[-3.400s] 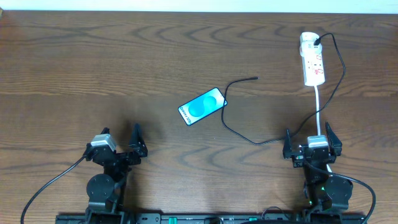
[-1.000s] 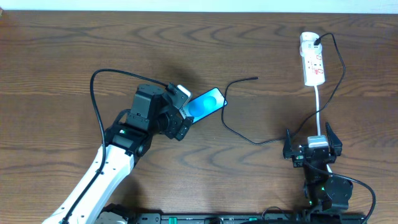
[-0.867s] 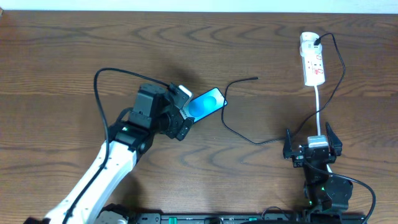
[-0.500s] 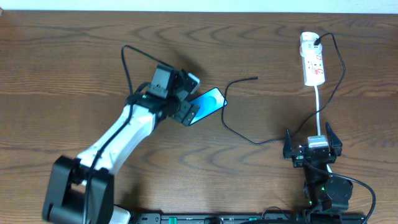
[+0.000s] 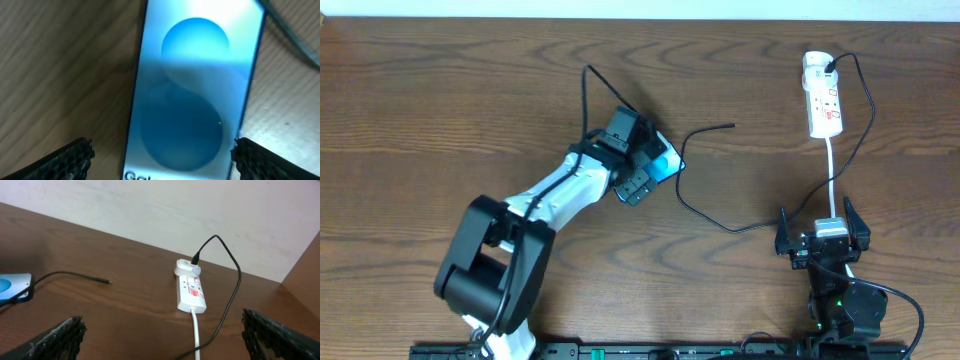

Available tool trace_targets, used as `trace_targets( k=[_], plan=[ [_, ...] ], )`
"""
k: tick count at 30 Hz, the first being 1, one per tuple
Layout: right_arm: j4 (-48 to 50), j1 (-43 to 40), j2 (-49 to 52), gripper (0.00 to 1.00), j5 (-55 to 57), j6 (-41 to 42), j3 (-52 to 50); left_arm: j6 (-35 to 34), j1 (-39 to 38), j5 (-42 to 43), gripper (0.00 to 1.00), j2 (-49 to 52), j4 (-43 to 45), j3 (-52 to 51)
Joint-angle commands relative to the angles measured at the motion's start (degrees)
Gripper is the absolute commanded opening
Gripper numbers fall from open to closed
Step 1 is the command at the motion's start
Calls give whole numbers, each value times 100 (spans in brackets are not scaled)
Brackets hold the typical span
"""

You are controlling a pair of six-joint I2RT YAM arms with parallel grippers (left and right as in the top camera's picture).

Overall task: Plug charger to phone and switch on socket
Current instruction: 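Grasp the phone with the left gripper and tilt it upright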

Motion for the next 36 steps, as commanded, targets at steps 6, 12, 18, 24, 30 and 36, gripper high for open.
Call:
trace_targets(
  k=[6, 12, 18, 24, 30, 36],
  plan=[
    [-24, -24, -35, 99, 22, -63, -4, 363, 11, -232, 93, 442, 297, 334],
    [-24, -24, -35, 99, 22, -63, -4, 382, 13, -186, 93, 636, 280, 592],
    [-24, -24, -35, 99, 22, -63, -4, 439, 11, 48, 93, 868, 133, 702],
    [-24, -24, -37, 99, 22, -63, -4, 490, 11, 289, 93, 885, -42, 730],
    [-24, -24, -35, 99, 24, -63, -4, 612, 11, 306, 93, 885, -407, 730],
    [-24, -24, -35, 99, 22, -63, -4, 636, 11, 343, 93, 887, -485, 730]
  ],
)
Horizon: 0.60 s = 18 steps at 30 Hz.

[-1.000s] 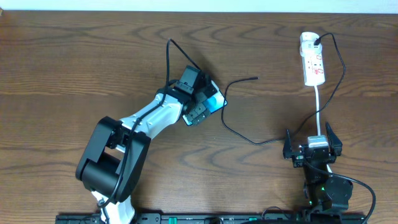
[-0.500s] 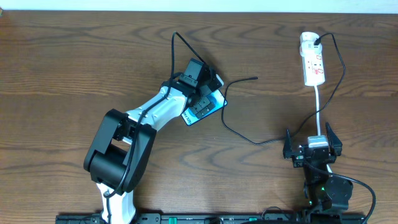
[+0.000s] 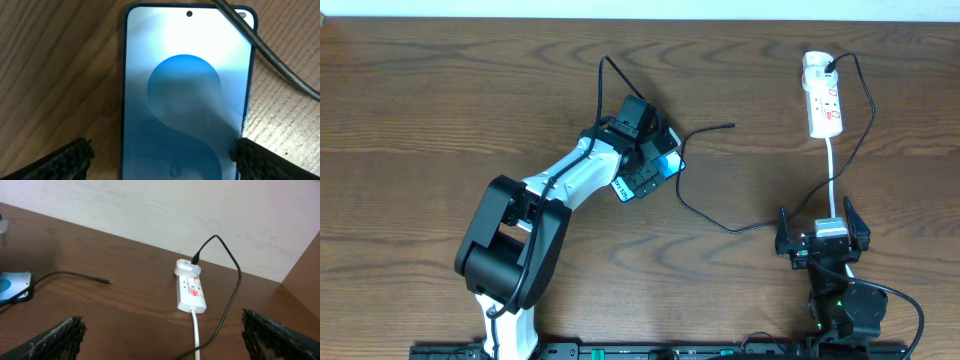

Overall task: Plug charger to phone and switch on socket
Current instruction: 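Grasp the phone with the left gripper and tilt it upright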

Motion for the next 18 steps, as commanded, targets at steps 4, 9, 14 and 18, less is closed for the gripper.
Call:
trace_targets(
  k=[4, 9, 14, 18],
  plan=[
    [-24, -24, -35, 99, 22, -66, -4, 181, -9, 131, 93, 219, -125, -57],
    [-24, -24, -35, 99, 22, -66, -4, 181, -57, 136, 93, 260, -168, -57],
    [-24, -24, -35, 99, 22, -66, -4, 181, -101, 131, 93, 437, -302, -57],
    [-24, -24, -35, 99, 22, -66, -4, 96, -101, 129, 94, 461, -455, -55]
  ],
)
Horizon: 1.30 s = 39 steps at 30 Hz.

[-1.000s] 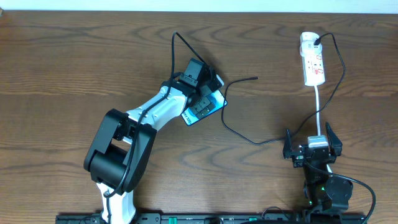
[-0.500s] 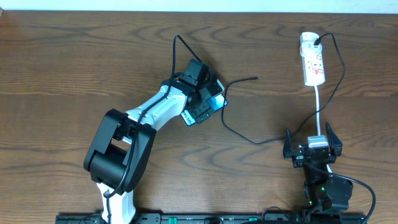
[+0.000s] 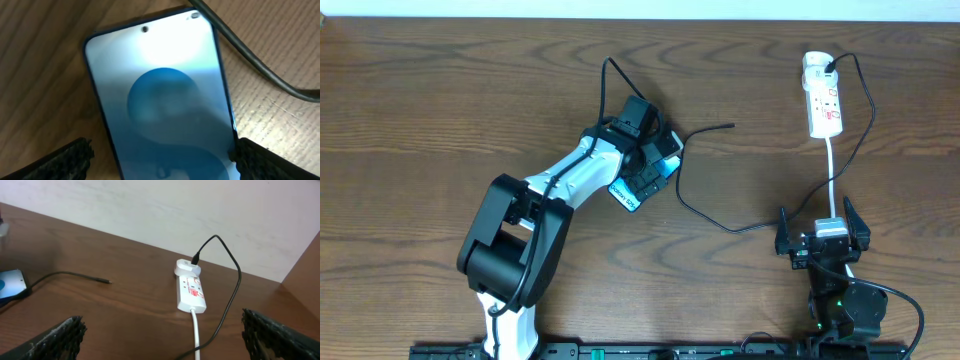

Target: Plug charger to phone and switch on socket

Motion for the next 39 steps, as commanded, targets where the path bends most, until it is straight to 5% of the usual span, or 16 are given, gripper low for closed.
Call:
trace_targets(
  k=[1, 17, 39],
  plan=[
    [-22, -24, -35, 99, 22, -63, -4, -50, -61, -122, 93, 391, -232, -136],
    [-22, -24, -37, 99, 22, -63, -4, -1867, -129, -188, 93, 391, -914, 485],
    [-22, -24, -35, 99, 22, -63, -4, -4496, -472, -1314, 93, 334, -1478, 1062]
  ],
)
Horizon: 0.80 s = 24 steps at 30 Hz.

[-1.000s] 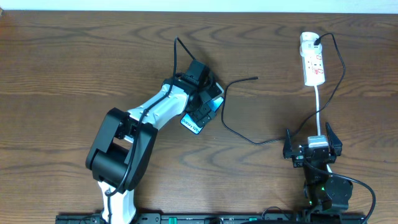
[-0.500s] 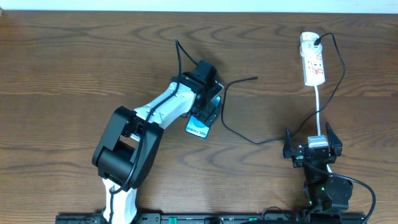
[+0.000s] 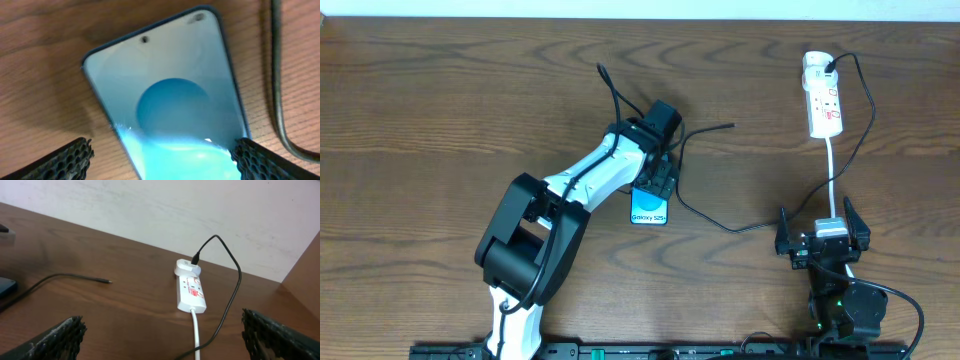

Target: Plug charger to phone and switch on socket

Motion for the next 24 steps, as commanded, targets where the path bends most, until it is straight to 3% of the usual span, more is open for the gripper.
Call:
trace_targets(
  k=[1, 8, 14, 24],
  plan=[
    [-24, -24, -35, 99, 24, -63, -4, -726, 9, -398, 93, 52, -280, 426],
    [-24, -24, -35, 99, 22, -63, -4, -2236, -210, -385, 94, 28, -446, 584],
    [-24, -24, -35, 99, 22, -63, -4, -2651, -568, -811, 93, 232, -350, 581],
    [-24, -24, -35, 99, 22, -63, -4, -2649, -470, -1126, 94, 374, -378, 577]
  ],
)
